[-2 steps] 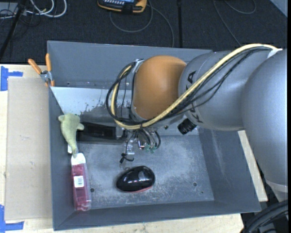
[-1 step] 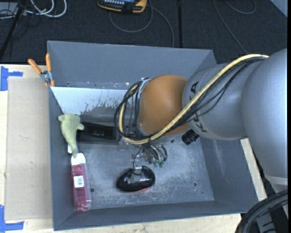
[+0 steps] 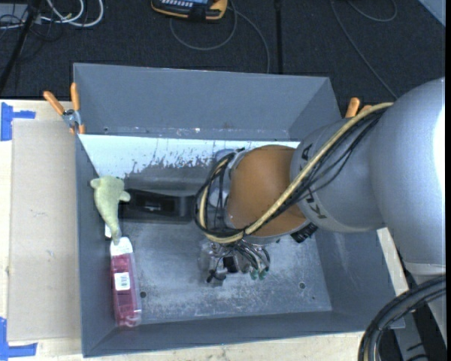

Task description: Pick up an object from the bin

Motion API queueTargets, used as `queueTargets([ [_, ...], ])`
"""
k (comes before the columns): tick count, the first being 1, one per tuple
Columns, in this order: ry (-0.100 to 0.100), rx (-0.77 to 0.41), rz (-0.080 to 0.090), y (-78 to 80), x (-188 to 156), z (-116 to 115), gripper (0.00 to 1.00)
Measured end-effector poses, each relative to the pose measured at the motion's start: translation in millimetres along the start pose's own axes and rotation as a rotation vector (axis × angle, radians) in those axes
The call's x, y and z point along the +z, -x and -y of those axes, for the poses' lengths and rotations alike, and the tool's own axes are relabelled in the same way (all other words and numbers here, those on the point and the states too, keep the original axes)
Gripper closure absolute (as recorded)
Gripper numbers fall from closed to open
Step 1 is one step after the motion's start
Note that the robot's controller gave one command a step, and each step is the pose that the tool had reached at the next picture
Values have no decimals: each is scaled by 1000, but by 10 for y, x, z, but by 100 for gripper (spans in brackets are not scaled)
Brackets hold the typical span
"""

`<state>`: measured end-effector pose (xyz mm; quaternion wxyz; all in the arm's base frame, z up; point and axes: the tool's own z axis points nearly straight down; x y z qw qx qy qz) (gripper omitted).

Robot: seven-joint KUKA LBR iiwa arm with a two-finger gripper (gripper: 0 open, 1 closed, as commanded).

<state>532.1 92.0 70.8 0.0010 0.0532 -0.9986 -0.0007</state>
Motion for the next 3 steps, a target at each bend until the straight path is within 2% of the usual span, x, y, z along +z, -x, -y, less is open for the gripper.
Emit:
queueTargets([
  [1, 0, 1, 0, 0, 0, 3, 100],
  [2, 1, 1, -10, -105, -359, 120, 100],
  [3, 0, -61, -2, -101, -827, 314, 100],
])
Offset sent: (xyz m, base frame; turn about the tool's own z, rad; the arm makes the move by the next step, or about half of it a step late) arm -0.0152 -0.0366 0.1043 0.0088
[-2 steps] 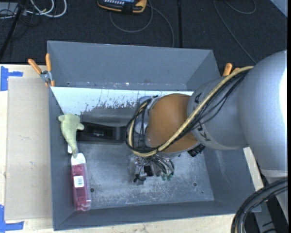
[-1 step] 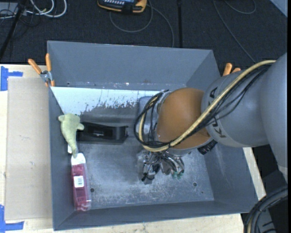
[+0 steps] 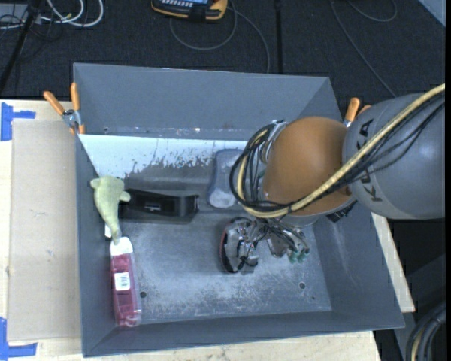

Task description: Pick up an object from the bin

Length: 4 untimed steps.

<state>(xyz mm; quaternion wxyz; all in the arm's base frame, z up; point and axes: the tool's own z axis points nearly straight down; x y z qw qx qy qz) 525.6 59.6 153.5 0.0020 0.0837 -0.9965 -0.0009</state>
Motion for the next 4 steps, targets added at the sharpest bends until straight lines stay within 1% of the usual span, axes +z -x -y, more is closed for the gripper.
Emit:
queueTargets([
  [1, 1, 11, -9, -404, -486, 312, 0],
  [2, 1, 11, -9, -405, -485, 313, 0],
  [3, -1, 31, -1, -209, -55, 116, 0],
  [4, 4, -18, -8, 65, 382, 247, 0],
])
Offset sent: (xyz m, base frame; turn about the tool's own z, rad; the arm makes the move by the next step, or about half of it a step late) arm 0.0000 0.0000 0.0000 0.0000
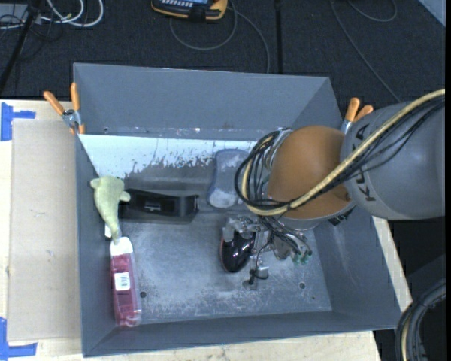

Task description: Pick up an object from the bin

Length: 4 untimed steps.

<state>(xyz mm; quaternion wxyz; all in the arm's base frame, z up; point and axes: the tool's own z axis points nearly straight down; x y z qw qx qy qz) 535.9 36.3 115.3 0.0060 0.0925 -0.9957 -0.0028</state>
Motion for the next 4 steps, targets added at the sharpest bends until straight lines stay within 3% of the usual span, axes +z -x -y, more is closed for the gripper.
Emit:
queueTargets([
  [1, -4, -26, 2, 69, 89, 223, 0],
  [2, 2, -142, 5, 198, 434, 296, 100],
  [4, 3, -172, 8, 188, 435, 416, 100],
])
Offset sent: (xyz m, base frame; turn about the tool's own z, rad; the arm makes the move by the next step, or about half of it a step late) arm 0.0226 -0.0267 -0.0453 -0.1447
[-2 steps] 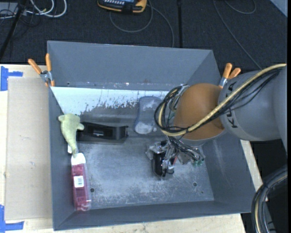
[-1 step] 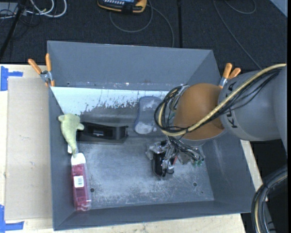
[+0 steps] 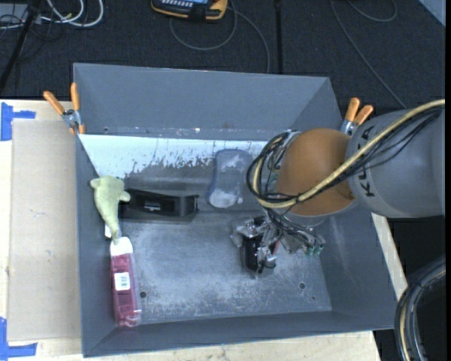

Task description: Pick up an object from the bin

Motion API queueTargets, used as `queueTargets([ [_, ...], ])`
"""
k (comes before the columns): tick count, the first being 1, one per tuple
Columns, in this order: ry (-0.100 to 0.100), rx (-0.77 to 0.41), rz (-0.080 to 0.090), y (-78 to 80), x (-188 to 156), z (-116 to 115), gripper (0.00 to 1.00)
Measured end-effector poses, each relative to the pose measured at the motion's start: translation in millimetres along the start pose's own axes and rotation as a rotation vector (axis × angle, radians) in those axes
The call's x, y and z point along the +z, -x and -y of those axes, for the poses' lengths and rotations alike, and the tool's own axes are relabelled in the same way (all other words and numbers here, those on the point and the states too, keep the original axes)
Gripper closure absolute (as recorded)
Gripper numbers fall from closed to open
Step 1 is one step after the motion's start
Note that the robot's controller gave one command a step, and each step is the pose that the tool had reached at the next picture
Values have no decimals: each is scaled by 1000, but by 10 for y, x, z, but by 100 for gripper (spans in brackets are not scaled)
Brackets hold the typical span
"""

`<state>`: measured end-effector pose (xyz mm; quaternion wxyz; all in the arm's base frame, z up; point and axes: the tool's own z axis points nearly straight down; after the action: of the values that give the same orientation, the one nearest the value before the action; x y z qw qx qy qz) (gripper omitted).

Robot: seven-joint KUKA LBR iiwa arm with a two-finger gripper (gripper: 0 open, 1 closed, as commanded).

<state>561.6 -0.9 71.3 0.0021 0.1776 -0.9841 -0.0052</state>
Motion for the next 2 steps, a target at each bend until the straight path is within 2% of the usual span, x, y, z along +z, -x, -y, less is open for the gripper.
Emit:
queueTargets([
  [1, 0, -18, 1, -143, -1, 199, 100],
  [2, 0, 1, -1, -172, -115, 307, 100],
])
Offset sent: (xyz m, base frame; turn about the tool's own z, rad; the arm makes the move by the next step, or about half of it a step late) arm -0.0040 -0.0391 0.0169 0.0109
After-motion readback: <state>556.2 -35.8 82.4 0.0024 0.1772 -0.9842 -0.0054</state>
